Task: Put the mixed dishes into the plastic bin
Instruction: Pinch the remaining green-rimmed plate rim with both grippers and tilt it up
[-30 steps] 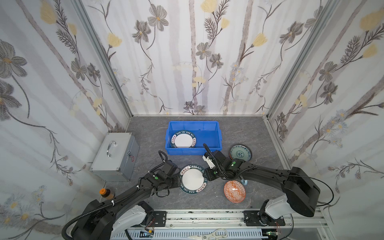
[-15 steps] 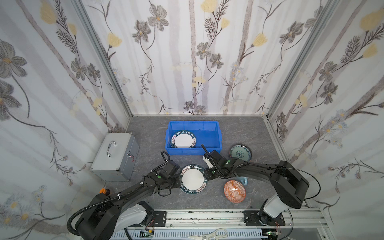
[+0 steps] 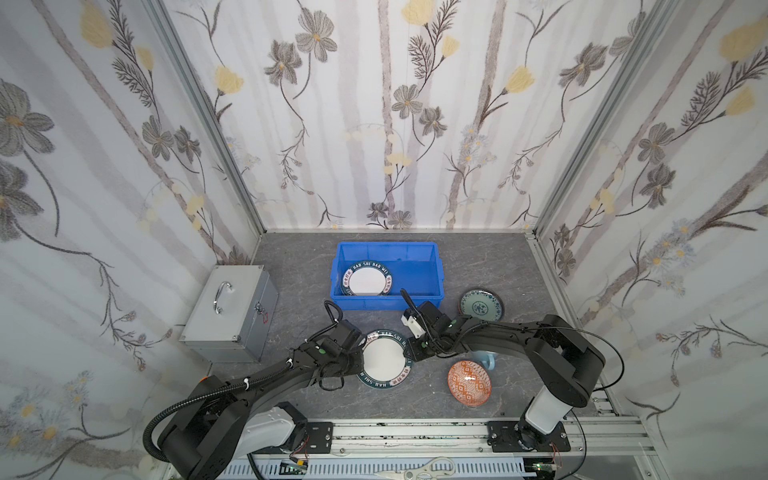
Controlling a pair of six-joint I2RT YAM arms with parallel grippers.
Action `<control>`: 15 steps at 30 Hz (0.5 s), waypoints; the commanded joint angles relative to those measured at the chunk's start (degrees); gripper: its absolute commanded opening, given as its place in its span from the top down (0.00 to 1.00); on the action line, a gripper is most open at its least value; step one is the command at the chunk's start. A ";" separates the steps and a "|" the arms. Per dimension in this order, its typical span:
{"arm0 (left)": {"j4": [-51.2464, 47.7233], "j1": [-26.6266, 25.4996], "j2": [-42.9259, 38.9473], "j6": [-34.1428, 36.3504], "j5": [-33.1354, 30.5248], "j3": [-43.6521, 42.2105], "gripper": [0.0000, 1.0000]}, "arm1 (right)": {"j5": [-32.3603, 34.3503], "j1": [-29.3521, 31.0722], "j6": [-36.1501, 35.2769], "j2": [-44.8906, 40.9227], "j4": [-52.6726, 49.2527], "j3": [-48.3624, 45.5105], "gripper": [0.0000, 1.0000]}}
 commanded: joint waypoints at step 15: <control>1.37 -0.02 0.76 0.95 0.41 1.20 0.45 | -6.66 -0.79 -0.35 0.14 4.78 0.43 0.93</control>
